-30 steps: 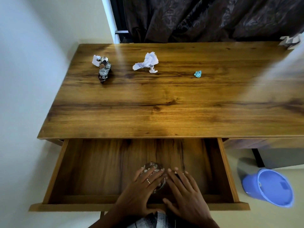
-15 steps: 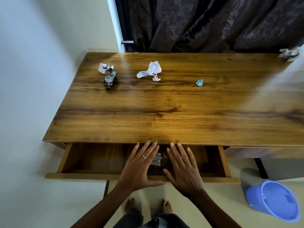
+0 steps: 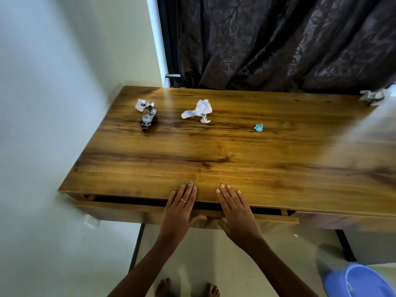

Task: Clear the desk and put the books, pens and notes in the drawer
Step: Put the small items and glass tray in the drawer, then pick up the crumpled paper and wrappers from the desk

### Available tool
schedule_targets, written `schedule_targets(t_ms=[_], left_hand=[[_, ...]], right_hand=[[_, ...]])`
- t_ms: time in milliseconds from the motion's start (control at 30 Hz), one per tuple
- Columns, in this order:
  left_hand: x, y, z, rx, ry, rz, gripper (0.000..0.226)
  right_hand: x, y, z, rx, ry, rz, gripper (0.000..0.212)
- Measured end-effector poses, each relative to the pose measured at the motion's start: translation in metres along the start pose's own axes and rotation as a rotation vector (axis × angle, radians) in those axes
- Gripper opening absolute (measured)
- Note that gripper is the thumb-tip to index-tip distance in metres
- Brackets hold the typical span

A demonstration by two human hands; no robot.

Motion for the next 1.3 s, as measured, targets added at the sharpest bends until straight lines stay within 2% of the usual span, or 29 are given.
schedule_targets(t_ms=[100, 300, 467, 600, 667, 833, 1000, 1100, 1200, 1300], left_hand=[[0.000, 0.002, 0.005, 0.000, 0.008, 0.136, 0.067], [0.002, 0.008, 0.009, 0.004, 0.038, 0.298, 0.050], [0.002, 0.003, 0.007, -0.045, 0.024, 0.256, 0.049], [0.006, 0.007, -0.003, -0.146, 0.057, 0.193, 0.050], [0.010, 0.014, -0.007, -0.200, 0.093, 0.173, 0.053], [0.026, 0.009, -0.047, -0.308, 0.361, 0.109, 0.060], [0.042, -0.005, -0.112, -0.352, 0.626, 0.079, 0.079], [0.058, -0.010, -0.151, -0.414, 0.745, 0.101, 0.076], [0.076, -0.016, -0.187, -0.405, 0.804, 0.110, 0.072], [0.093, -0.019, -0.212, -0.361, 0.834, 0.130, 0.077]], right_hand=[[0.004, -0.003, 0.000, 0.012, 0.017, 0.072, 0.086], [0.009, 0.007, 0.002, 0.019, 0.069, 0.251, 0.066], [0.009, 0.009, 0.002, 0.064, 0.099, 0.264, 0.061], [0.017, 0.023, -0.001, 0.126, 0.090, 0.263, 0.040], [0.024, 0.026, -0.003, 0.170, 0.054, 0.232, 0.044], [0.061, 0.030, -0.016, 0.213, 0.052, 0.202, 0.041], [0.115, 0.030, -0.031, 0.244, 0.061, 0.153, 0.036], [0.158, 0.024, -0.042, 0.271, 0.081, 0.126, 0.030], [0.206, 0.024, -0.066, 0.246, 0.131, 0.091, 0.035], [0.253, 0.024, -0.093, 0.234, 0.188, 0.067, 0.051]])
Point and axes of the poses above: each hand's wrist, its own x-axis towards the middle knuckle, its own y-axis out of the back of the hand, z = x × y, the point moved 7 cm from there along x, towards the middle knuckle, and after that the axes turned 13 degrees about x, right-handed, at the moved point
